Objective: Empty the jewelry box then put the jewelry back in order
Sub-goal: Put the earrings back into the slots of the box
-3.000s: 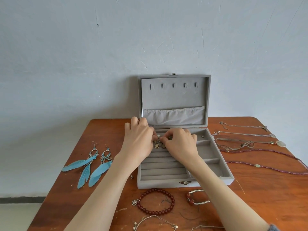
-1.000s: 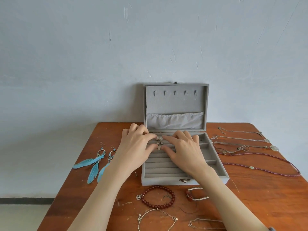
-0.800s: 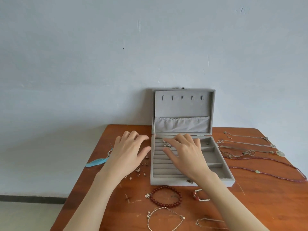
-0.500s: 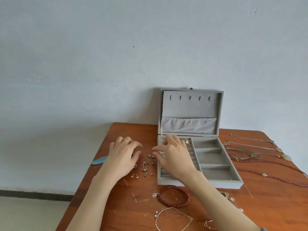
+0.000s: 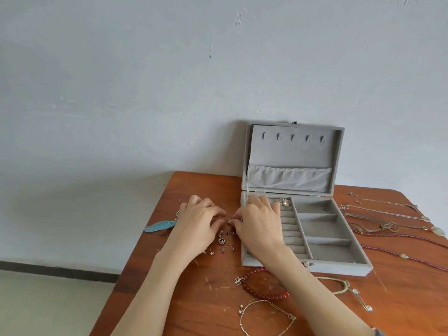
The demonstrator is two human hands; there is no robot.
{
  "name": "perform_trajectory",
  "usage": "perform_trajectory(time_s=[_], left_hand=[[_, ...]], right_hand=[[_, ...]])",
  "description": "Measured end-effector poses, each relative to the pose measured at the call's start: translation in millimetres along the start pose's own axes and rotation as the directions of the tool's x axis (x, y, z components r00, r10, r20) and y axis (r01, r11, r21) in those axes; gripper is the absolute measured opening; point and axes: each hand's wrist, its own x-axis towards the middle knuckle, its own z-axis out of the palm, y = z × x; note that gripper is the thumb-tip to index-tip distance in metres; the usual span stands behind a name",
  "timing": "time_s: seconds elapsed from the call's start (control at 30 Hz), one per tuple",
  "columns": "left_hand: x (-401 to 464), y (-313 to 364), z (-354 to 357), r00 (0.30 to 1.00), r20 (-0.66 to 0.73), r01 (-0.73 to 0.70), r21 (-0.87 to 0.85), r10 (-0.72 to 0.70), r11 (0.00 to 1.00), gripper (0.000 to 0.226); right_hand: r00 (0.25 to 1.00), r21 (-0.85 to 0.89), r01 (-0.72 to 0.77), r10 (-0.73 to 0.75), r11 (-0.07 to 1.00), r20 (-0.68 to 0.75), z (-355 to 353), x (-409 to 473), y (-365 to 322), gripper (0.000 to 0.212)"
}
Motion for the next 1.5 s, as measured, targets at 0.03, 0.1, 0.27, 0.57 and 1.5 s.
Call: perform_trajectory(time_s=[0.03, 0.1, 0.27, 0.57, 1.5], left_hand=[[-0.7, 0.9, -0.3, 1.000, -0.015, -0.007, -0.006, 0.007, 1.000, 0.028], [-1.5, 3.6, 0.1, 0.999, -0.030, -0.024, -0.015, 0.023, 1.000, 0.029], [2.2, 10.2, 3.3, 0.998, -0.020, -0.067, 0.010, 0.067, 0.998, 0.026], [11.9, 17.0, -5.0, 0.991, -0.098, -0.096, -0.012, 0.094, 0.995, 0.012], [68.9, 101.5, 31.7, 0.982, 0.180, -0.105, 0.278, 0.055, 0.955, 0.022]], right_hand=[[1.000, 0.009, 0.012, -0.012, 1.000, -0.025, -2.7, -1.1, 0.6, 0.026], [0.996, 0.060, 0.034, -0.028, 0.998, -0.087, -9.5, -3.2, 3.0, 0.024], [0.960, 0.340, 0.034, 0.064, 0.940, -0.273, -24.0, -6.3, 25.4, 0.014], [0.959, 0.563, -0.142, 0.254, 0.814, -0.125, -31.6, -4.4, 98.5, 0.010], [0.998, 0.196, -0.021, 0.010, 0.980, 0.057, -16.1, 8.5, 120.2, 0.027]])
